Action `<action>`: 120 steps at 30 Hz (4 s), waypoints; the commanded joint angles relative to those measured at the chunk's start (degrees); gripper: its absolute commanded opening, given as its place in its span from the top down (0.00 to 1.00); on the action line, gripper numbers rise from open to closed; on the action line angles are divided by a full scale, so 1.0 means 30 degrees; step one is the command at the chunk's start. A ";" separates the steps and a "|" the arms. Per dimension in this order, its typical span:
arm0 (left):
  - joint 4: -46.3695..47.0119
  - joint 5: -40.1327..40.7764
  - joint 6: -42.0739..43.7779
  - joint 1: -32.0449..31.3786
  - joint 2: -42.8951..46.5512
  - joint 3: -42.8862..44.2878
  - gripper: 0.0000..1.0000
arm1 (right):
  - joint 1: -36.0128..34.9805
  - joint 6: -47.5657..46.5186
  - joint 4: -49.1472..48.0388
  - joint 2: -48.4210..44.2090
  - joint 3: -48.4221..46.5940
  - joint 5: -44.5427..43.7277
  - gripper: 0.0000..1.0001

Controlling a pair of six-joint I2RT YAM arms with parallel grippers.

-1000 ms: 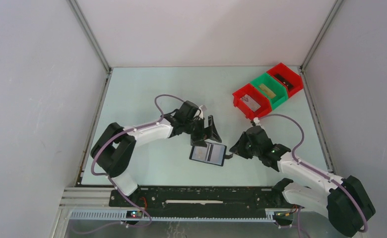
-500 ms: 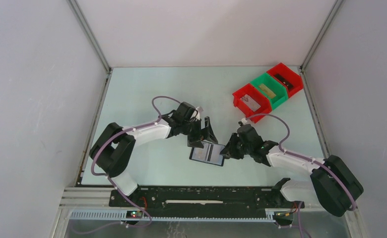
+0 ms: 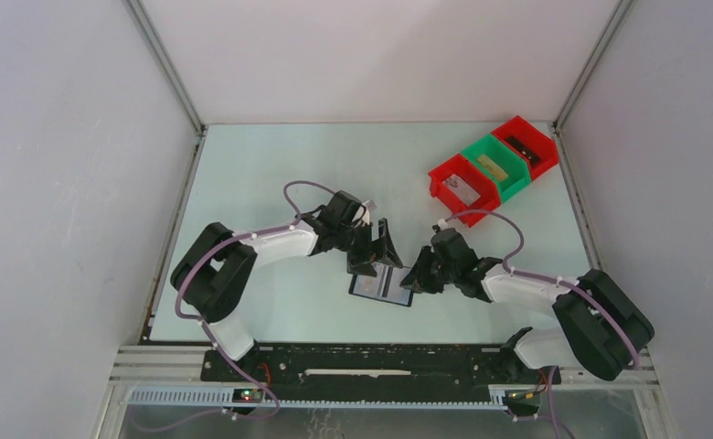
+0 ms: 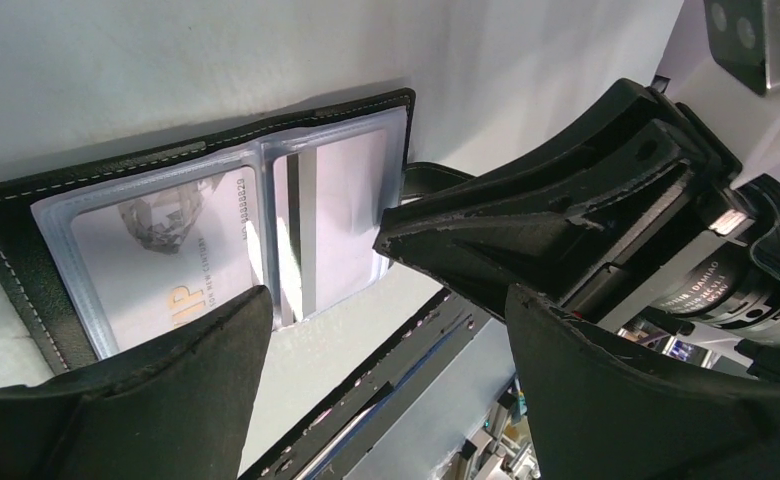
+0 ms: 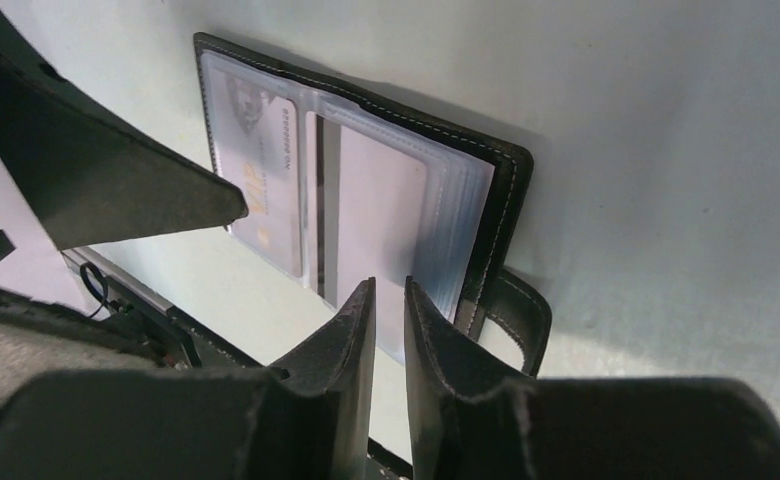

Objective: Take the credit cards out of the card holder
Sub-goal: Remove the credit card from the card holder, then place the credit card in the storage box.

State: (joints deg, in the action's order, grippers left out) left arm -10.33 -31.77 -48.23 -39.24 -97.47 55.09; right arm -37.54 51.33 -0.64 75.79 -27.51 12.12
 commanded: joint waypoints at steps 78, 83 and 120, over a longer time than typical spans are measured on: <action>-0.4260 0.2450 0.4881 0.2459 0.4584 -0.0813 1.00 | 0.1467 0.0290 -0.2145 0.1448 0.0758 0.1507 0.79; -0.5545 0.2090 0.5614 0.2853 0.6207 0.0459 1.00 | 0.2161 -0.0370 -0.0542 -0.1734 0.0220 0.1995 0.60; 0.2057 -0.6447 0.0780 0.3062 0.8655 -0.0283 1.00 | 0.3804 0.7760 -1.5501 -0.3472 0.0075 0.9668 0.93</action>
State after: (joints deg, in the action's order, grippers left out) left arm -6.52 -49.15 -45.08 -30.35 -72.38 55.40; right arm -26.33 73.63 -45.30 65.52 -25.91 40.64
